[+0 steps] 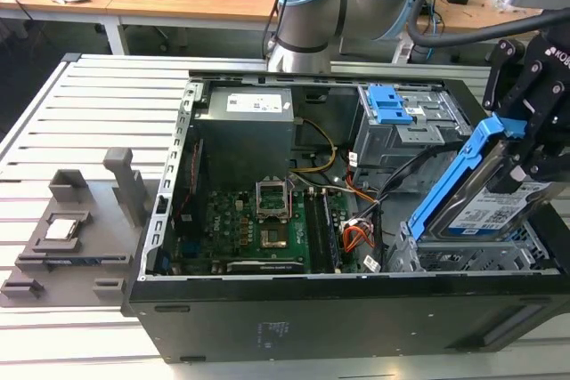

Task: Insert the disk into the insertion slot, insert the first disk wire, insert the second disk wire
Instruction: 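Insert the disk into the insertion slot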

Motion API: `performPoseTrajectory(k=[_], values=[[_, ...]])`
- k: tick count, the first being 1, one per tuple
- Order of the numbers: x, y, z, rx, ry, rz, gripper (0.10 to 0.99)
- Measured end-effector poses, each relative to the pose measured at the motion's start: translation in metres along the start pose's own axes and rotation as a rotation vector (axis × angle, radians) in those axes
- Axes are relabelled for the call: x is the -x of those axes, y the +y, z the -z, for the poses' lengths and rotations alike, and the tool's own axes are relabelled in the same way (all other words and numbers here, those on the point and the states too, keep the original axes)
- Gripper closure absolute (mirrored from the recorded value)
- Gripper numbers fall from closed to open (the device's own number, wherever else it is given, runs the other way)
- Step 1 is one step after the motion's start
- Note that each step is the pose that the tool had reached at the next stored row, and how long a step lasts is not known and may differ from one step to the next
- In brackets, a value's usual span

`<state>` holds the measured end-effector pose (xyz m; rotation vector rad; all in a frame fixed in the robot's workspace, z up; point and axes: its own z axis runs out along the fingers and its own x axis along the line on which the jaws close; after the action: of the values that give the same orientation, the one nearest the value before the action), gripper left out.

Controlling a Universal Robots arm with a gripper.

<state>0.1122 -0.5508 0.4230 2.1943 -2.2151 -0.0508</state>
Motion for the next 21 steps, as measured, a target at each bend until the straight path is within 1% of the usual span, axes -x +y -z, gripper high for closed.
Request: performPoseTrajectory(k=[1,4,8,11,16,18,21], values=[[0.0000,-0.0001,-0.0016,0.000,0.0003,0.000,0.722],[0.0000,-0.0001,-0.0018,0.000,0.0024,0.000,0.722],[0.0000,0.0001,0.0010,0.000,0.0039,0.000,0.722],[0.0002,-0.0008,0.0012,0.000,0.0038,0.000,0.722],[0.0005,-0.0013,-0.0018,0.004,0.0026,-0.003,0.722],[0.0005,-0.0014,-0.0052,0.005,0.0024,-0.003,0.722],[0.0005,-0.0014,-0.0059,0.005,0.0023,-0.003,0.722]])
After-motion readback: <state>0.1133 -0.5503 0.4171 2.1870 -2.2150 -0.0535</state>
